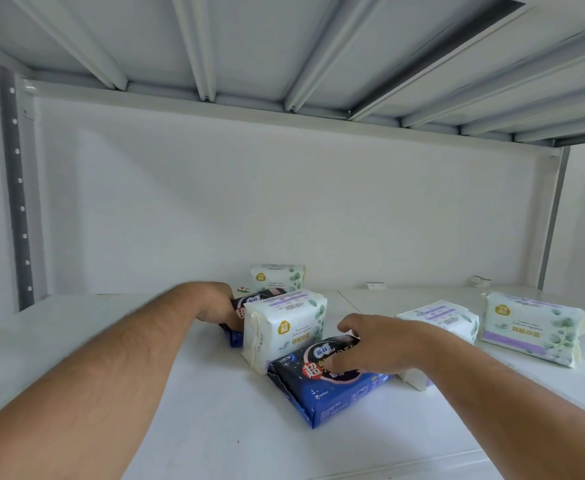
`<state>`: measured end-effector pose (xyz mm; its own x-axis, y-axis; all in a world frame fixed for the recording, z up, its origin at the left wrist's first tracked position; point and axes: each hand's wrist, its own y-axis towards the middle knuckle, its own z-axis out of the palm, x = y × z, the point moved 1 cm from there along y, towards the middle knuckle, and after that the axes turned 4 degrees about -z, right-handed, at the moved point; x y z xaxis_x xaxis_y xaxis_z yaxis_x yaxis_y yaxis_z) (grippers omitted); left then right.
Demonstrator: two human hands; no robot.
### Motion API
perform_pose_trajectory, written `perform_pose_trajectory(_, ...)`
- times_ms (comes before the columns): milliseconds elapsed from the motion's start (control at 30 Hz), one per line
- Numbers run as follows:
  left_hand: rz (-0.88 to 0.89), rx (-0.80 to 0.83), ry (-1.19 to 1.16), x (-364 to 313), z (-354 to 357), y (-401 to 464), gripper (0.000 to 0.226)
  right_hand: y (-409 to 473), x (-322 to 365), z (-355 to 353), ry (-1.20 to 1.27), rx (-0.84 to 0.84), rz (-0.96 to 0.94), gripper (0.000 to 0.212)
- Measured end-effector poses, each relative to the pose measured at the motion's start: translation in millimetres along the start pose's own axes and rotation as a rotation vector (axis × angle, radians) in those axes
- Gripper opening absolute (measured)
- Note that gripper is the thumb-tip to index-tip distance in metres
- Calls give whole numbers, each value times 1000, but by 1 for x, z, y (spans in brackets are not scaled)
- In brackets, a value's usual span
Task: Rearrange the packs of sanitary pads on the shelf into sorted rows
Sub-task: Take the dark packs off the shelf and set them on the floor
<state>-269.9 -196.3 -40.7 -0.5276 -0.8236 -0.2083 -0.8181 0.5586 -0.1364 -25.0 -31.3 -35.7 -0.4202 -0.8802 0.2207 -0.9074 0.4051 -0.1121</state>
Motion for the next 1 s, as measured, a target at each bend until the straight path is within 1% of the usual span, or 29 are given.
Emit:
perform_pose_trajectory(67,-3,-43,-79,7,-2,-3,46,0,-3,-2,-14,8,9,90)
perform_pose_trajectory(133,-11,-99,-193,12,-3,-7,48,-2,-4,-5,-18,28,-1,87)
perform_pose_trajectory(200,-28,-118,-321,17,-2,-12,49,-4,-5,-7,1,33,-14,86)
perform_pose_trajectory(333,-33,-118,-485,21,-3,-20,38,-2,-12,-6,55,16,-16,94)
perform_pose_trajectory(433,-22,-144,-538,22,-6,-27,36,-2,-16,-6,89,-10,-10,101)
perform_pose_trajectory(500,-14,-165,-541,24,-9,-31,41,-3,-17,-7,83,-11,-8,100)
perform_pose_trajectory(567,-10,-173,-508,26,-11,-35,46,-3,-18,-7,77,-2,-19,92)
perform_pose_trajectory(633,-10,-175,-475,27,-11,-38,47,-4,-19,-8,88,14,-52,73)
perform_pose_trajectory(700,-12,-174,-458,27,-10,-40,42,-7,-20,-8,98,32,-82,57)
perform_pose_trajectory(800,-33,-176,-436,27,-6,-43,26,-11,-20,-11,81,17,-123,54)
perform_pose_trajectory(900,-45,-223,-359,26,-5,-47,26,-17,-21,-14,55,9,-151,48)
perform_pose_trajectory(1000,-28,-290,-342,25,-5,-51,25,-19,-24,-13,83,30,-165,53)
